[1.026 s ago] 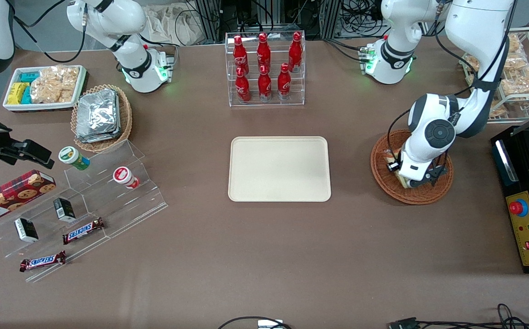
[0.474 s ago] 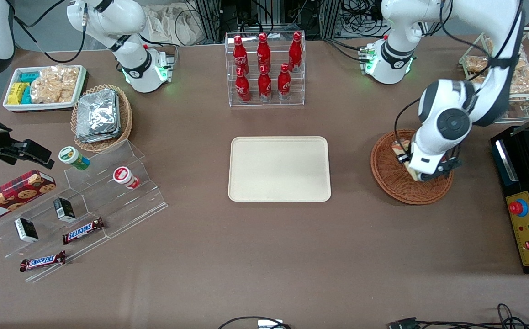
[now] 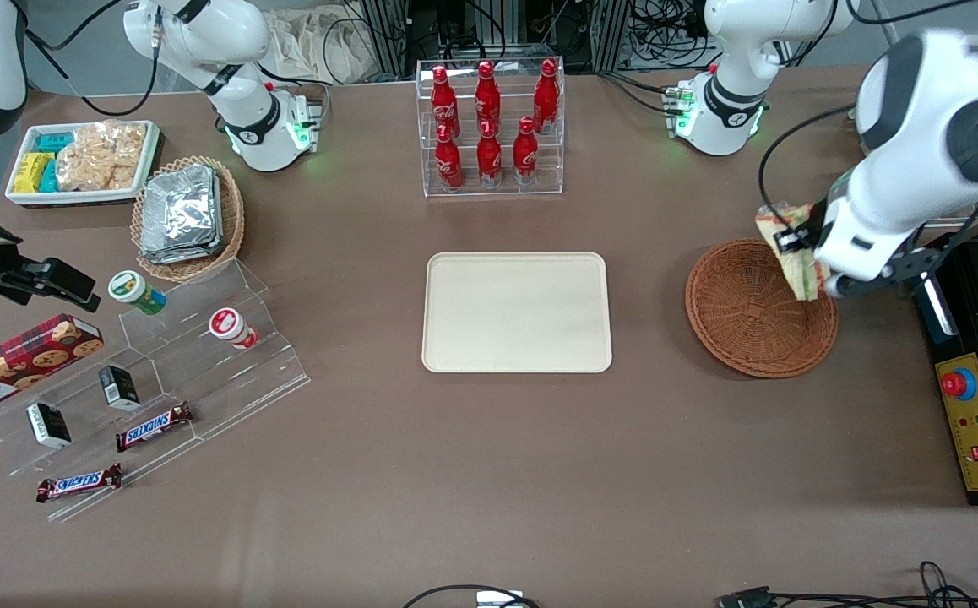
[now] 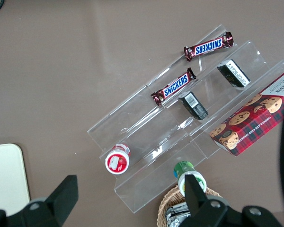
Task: Place sandwich from basket to tray
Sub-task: 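Lift the sandwich out of the basket toward the white tray, then lower the sandwich onto the white tray and open the left gripper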
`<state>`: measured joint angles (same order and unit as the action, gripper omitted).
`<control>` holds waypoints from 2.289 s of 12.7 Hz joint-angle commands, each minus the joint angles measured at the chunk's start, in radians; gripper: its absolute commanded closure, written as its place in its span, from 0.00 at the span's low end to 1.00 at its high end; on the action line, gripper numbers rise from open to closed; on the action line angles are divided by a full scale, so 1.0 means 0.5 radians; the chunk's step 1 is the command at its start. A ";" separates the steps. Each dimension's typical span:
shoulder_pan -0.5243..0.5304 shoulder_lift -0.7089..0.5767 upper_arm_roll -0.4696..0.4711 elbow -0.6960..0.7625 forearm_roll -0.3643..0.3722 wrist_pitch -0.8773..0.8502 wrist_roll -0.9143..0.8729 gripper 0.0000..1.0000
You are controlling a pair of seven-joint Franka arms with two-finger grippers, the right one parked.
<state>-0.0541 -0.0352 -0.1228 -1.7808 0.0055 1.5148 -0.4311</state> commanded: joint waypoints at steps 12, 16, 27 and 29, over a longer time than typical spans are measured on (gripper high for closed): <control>-0.674 0.733 -0.362 0.550 0.056 0.092 -0.018 1.00; -0.674 0.736 -0.356 0.096 0.124 0.611 -0.128 1.00; -0.643 1.123 -0.285 -0.209 0.188 1.453 -0.518 1.00; -0.640 1.132 -0.285 -0.209 0.188 1.459 -0.515 0.79</control>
<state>-0.3763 0.5351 -0.2630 -1.8810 0.0809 2.2294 -0.6661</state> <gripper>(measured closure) 0.806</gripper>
